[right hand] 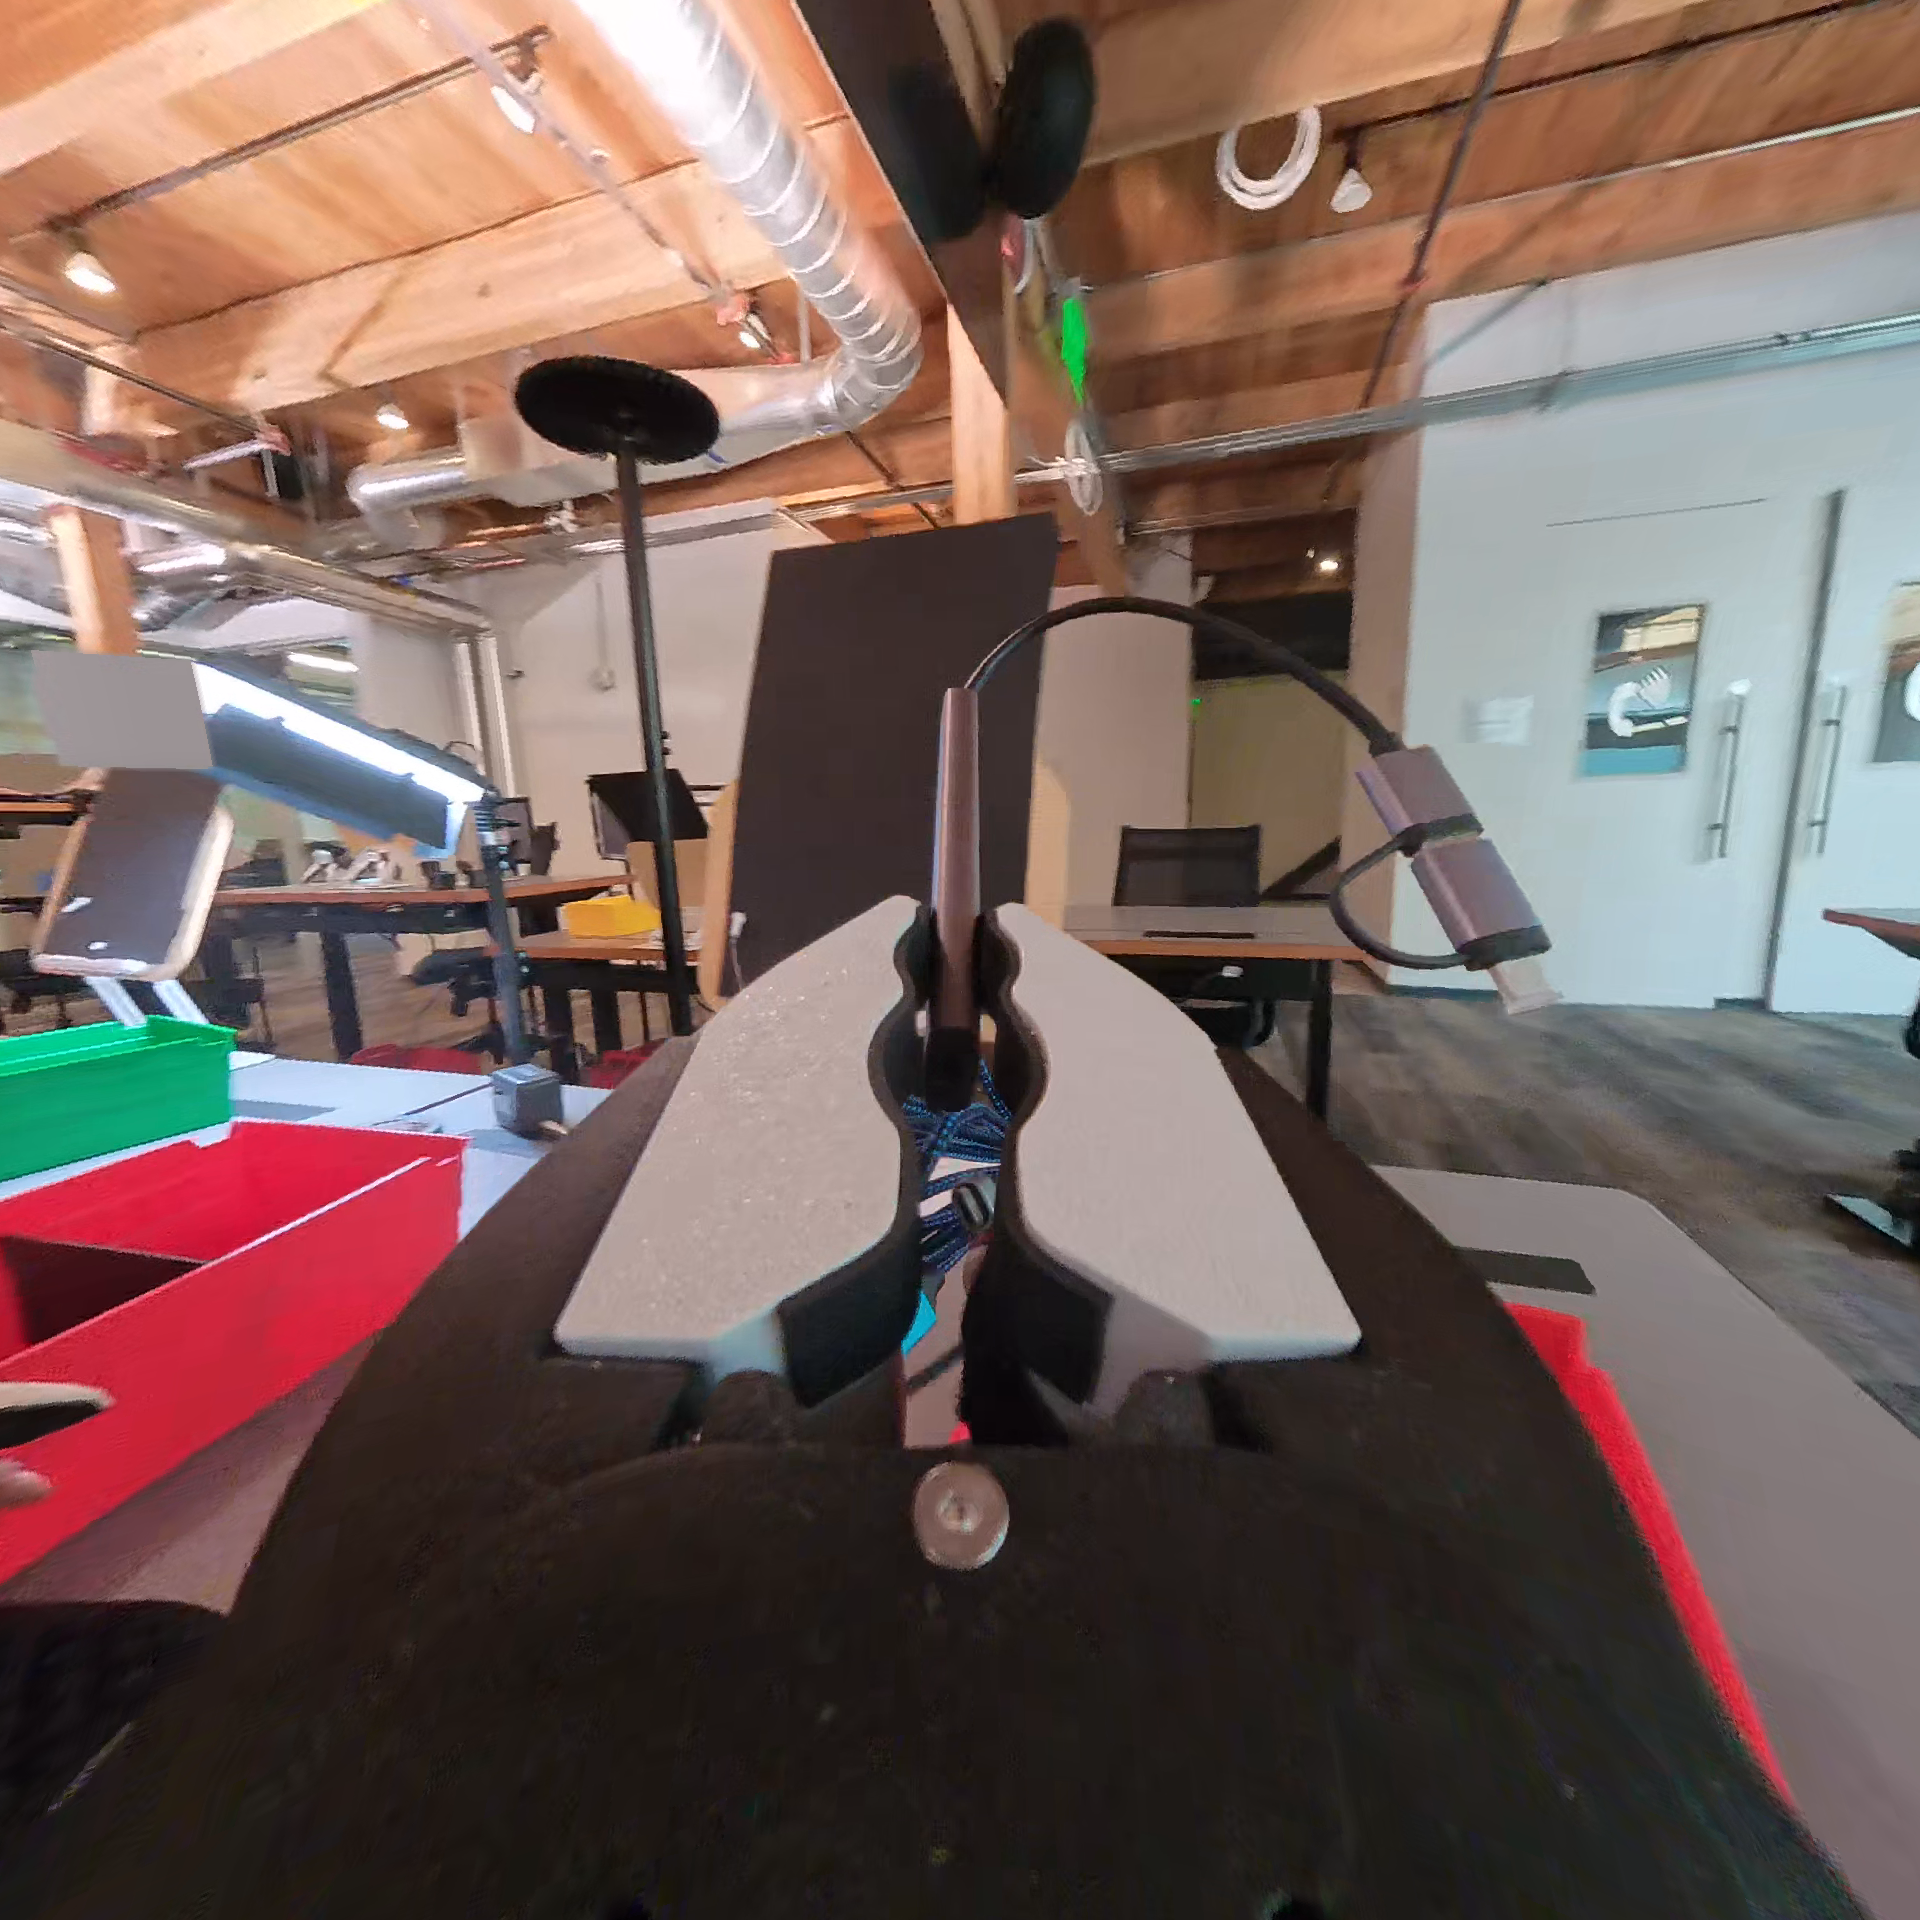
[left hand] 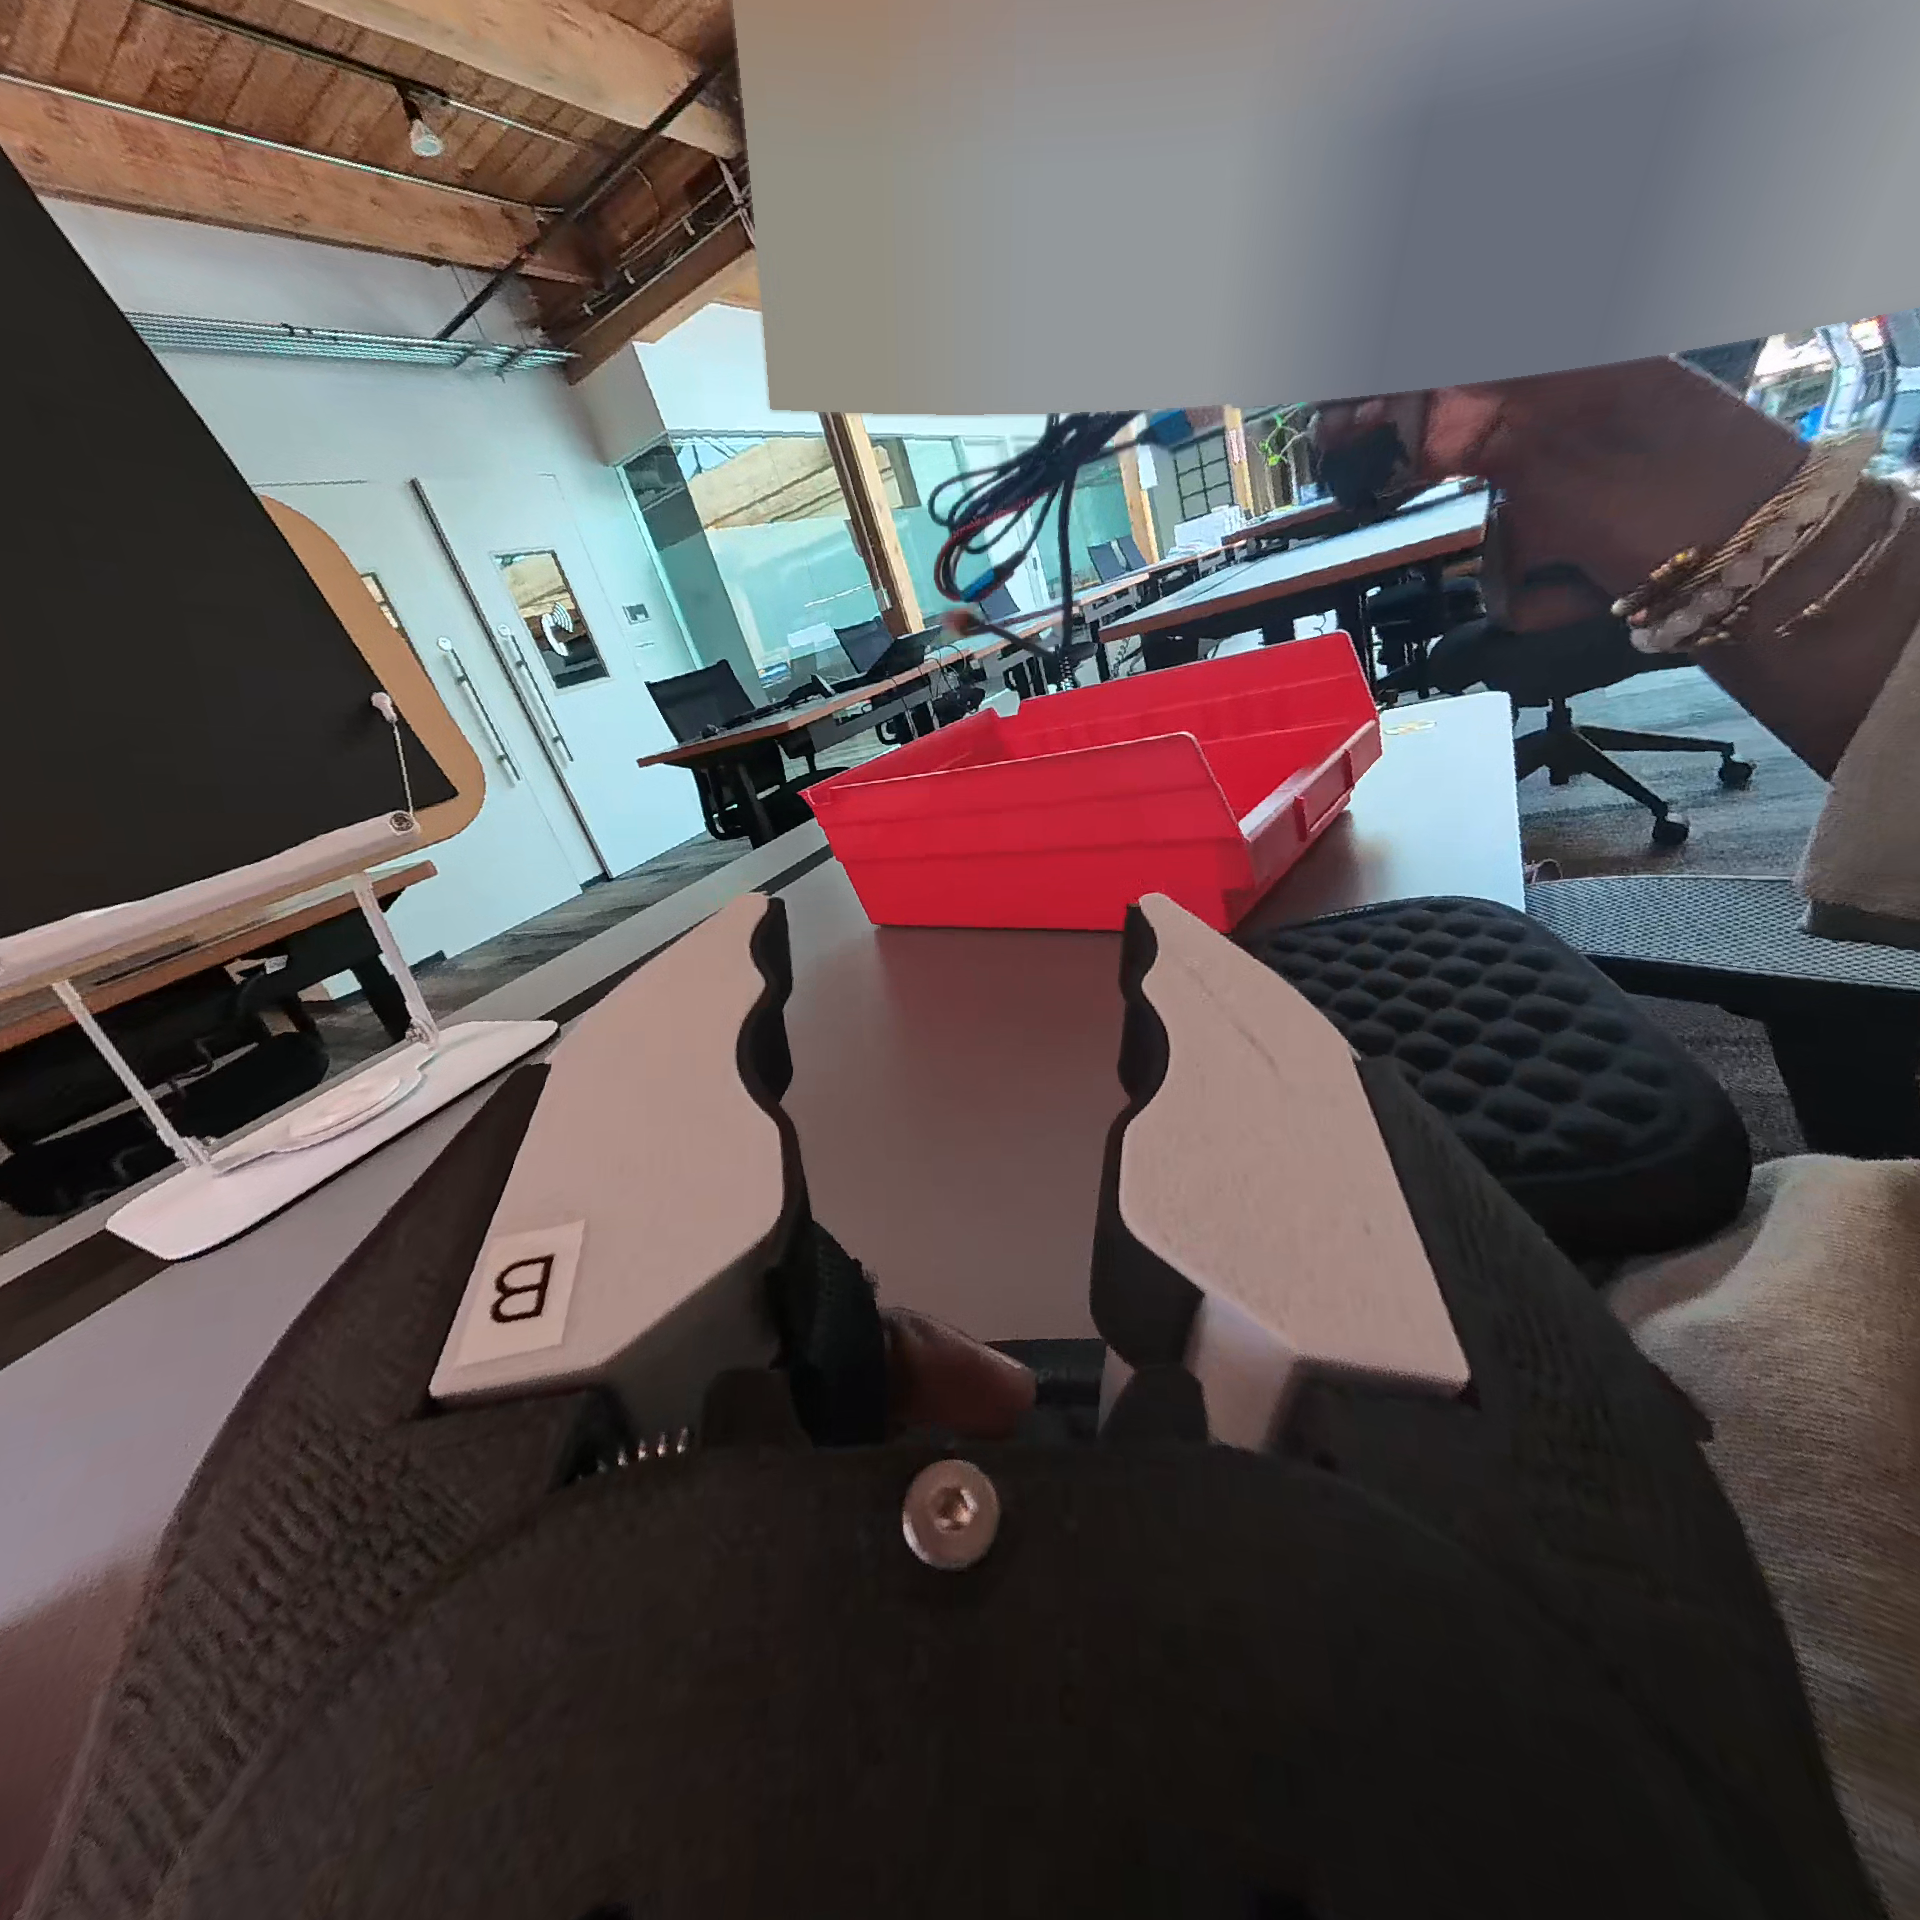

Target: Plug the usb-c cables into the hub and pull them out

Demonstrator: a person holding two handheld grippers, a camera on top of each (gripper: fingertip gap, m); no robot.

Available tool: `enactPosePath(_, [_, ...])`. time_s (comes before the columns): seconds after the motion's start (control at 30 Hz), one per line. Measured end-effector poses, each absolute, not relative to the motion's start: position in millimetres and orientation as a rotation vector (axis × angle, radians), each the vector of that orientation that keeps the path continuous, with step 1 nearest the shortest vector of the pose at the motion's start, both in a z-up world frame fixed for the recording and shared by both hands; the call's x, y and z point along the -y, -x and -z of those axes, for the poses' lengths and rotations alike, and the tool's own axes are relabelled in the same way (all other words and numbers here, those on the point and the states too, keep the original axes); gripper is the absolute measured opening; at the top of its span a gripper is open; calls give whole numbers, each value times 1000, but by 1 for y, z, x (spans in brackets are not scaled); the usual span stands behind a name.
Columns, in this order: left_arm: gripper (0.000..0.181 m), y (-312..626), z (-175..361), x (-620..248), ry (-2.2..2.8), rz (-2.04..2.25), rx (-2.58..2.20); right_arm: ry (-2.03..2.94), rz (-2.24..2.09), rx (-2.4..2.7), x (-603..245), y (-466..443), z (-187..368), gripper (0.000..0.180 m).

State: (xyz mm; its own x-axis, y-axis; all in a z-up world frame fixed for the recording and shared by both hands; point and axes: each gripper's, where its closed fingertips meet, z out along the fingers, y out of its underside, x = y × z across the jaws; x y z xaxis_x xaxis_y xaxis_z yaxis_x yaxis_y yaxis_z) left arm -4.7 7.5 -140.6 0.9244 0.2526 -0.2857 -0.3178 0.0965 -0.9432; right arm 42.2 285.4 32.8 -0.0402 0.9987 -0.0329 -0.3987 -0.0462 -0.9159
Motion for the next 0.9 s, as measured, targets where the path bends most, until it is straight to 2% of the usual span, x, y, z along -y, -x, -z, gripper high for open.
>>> enactPosePath(0.1, [59,4,141,-8,1413,-418,-59,983,-1393,927,-304,-29,-8,8])
enactPosePath(0.4, [52,-7,156,-18,1512,-398,-164,1447,-1413,1060,-344,9,115,8])
enactPosePath(0.6, [50,-3,161,-22,1561,-344,-133,1571,-1384,1096,-354,8,141,10])
enactPosePath(0.73, [59,2,158,-20,1547,-292,-84,1469,-1447,1126,-346,0,126,43])
enactPosePath(0.83, [61,5,154,-17,1518,-286,-62,1343,-1665,1085,-330,-13,97,63])
enactPosePath(0.9, [62,5,153,-16,1506,-286,-57,1216,-1859,1062,-315,-28,72,68])
